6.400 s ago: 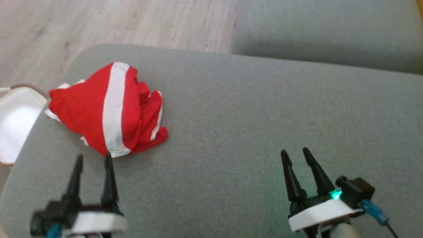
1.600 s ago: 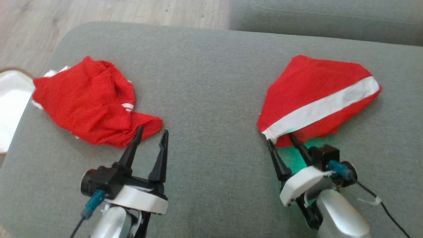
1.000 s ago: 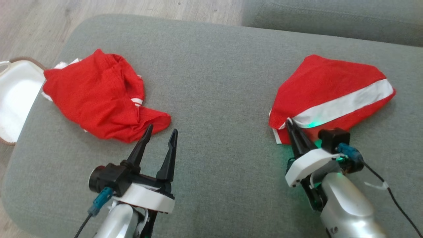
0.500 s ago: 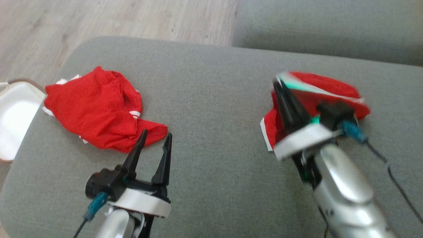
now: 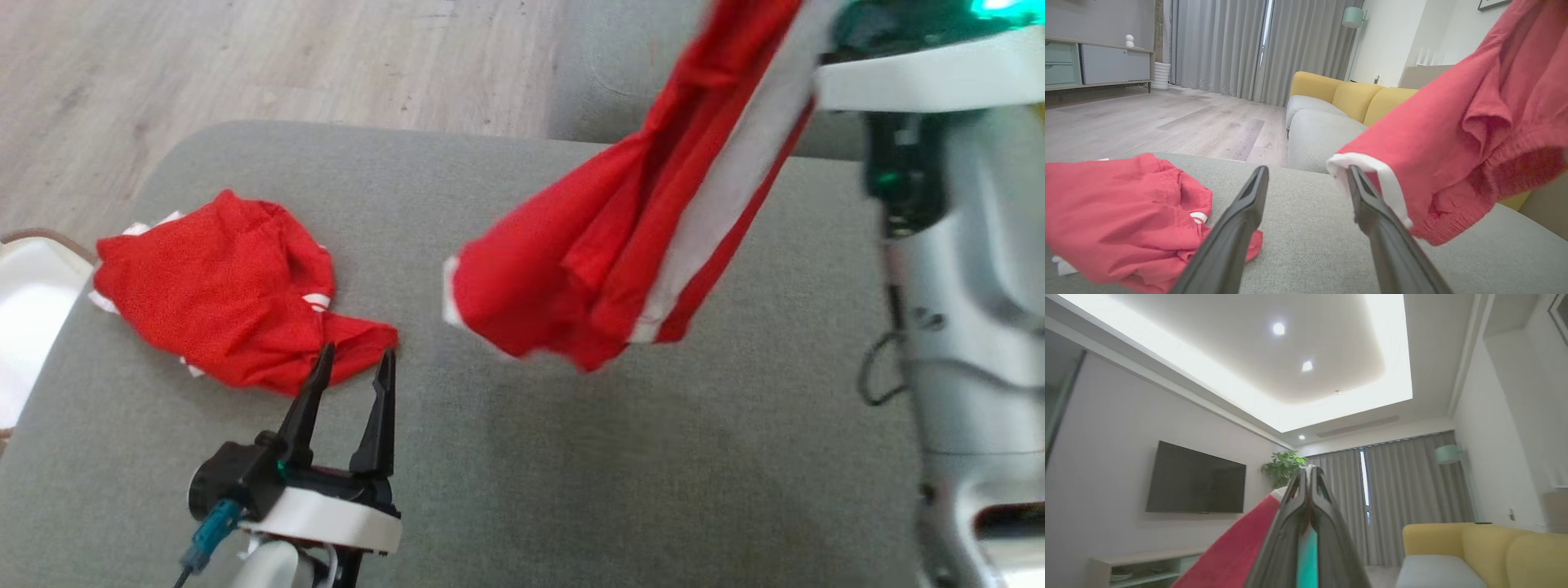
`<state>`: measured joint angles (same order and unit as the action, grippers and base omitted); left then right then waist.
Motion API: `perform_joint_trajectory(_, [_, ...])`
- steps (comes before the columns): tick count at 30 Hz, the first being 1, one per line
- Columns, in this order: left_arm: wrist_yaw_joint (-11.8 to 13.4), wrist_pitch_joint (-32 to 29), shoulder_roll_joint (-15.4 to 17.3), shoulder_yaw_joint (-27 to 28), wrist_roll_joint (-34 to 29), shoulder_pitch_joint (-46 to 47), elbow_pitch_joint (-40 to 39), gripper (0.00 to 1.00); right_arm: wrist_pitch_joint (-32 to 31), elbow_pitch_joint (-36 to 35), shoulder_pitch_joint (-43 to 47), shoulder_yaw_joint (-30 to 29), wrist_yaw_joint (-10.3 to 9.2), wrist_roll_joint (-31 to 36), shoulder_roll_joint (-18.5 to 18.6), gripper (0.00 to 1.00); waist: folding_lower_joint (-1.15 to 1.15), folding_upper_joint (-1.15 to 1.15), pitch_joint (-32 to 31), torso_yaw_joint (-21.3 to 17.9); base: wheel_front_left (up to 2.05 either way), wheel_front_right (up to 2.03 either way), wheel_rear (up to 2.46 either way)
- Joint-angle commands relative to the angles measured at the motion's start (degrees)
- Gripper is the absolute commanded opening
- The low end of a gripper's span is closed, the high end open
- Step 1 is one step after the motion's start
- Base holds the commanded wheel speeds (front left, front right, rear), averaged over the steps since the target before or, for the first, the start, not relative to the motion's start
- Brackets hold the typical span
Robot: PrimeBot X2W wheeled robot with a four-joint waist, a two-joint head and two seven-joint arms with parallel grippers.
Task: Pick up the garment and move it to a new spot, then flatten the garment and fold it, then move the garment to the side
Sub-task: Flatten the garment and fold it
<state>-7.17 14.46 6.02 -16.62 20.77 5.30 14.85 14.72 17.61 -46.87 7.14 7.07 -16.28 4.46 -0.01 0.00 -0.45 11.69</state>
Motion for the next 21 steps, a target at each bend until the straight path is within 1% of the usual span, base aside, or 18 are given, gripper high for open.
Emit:
perform_joint_trajectory(1, [-0.31, 0.53, -0.22, 2.07, -0.06, 2.12, -2.14, 1.0, 0.26, -0.05, -0.28, -1.54, 0.42, 1.05, 1.98, 0.0, 0.01, 0.0, 0.74, -0.82, 0.0, 0.0, 0.0])
perform_joint_trajectory(4, [-0.32, 0.53, -0.28, 2.4, -0.13, 2.53, -2.48, 1.0, -1.56, 4.88, 2.64, -5.31, 0.42, 2.89, 6.72, 0.0, 0.01, 0.0, 1.79, -1.84, 0.0, 0.0, 0.0])
perform_joint_trajectory(7, [-0.32, 0.53, -0.25, 2.63, -0.09, 3.08, -2.59, 1.0, -4.98, 11.49, 6.02, -8.73, 0.42, 4.92, 10.27, 0.0, 0.01, 0.0, 3.04, -2.96, 0.0, 0.0, 0.0])
perform_joint_trajectory(8, [-0.32, 0.53, -0.25, 2.67, -0.07, 3.3, -2.6, 1.0, -6.43, 14.18, 6.97, -10.3, 0.42, 6.7, 11.47, 0.24, 0.01, 0.0, 3.51, -3.35, 0.0, 0.0, 0.0])
perform_joint_trajectory(9, [-0.32, 0.53, -0.28, 2.62, 0.02, 3.58, -2.58, 1.0, -7.77, 16.82, 7.68, -12.41, 0.42, 9.0, 12.44, 1.0, 0.01, 0.0, 3.94, -3.66, 0.0, 0.0, 0.0])
perform_joint_trajectory(11, [-0.32, 0.53, -0.36, 2.31, 0.14, 4.16, -2.46, 1.0, -10.12, 21.09, 8.66, -17.02, 0.42, 14.57, 13.54, 1.0, 0.01, 0.0, 4.59, -4.21, 0.0, 0.0, 0.0])
perform_joint_trajectory(12, [-0.32, 0.53, -0.42, 2.14, 0.17, 4.4, -2.41, 1.0, -10.36, 22.12, 8.73, -19.04, 0.42, 16.74, 13.13, 1.0, 0.01, 0.0, 4.82, -4.46, 0.0, 0.0, 0.0])
perform_joint_trajectory(14, [-0.32, 0.53, -0.54, 2.01, 0.21, 4.79, -2.31, 1.0, -9.59, 22.76, 8.59, -22.31, 0.42, 19.14, 11.06, 1.0, 0.01, 0.0, 5.1, -4.99, 0.0, 0.0, 0.0])
perform_joint_trajectory(16, [-0.32, 0.53, -0.6, 2.09, 0.24, 5.01, -2.17, 1.0, -7.98, 22.24, 8.5, -23.41, 0.42, 21.15, 9.14, 1.0, 0.01, 0.0, 5.15, -5.56, 0.0, 0.0, 0.0])
perform_joint_trajectory(17, [-0.32, 0.53, -0.6, 2.09, 0.24, 5.01, -2.17, 1.0, -7.98, 22.24, 8.5, -23.41, 0.42, 21.15, 9.14, 1.0, 0.01, 0.0, 5.15, -5.56, 0.0, 0.0, 0.0])
perform_joint_trajectory(18, [-0.32, 0.53, -0.63, 2.12, 0.24, 5.12, -2.1, 1.0, -7.03, 21.79, 8.43, -23.43, 0.42, 21.66, 8.23, 1.0, 0.01, 0.0, 5.12, -5.78, 0.0, 0.0, 0.0])
perform_joint_trajectory(21, [-0.32, 0.53, -0.68, 2.43, 0.22, 5.19, -1.96, 1.0, -3.66, 19.21, 8.86, -21.22, 0.42, 21.94, 5.38, 1.0, 0.01, 0.0, 4.51, -6.49, 0.0, 0.0, 0.0])
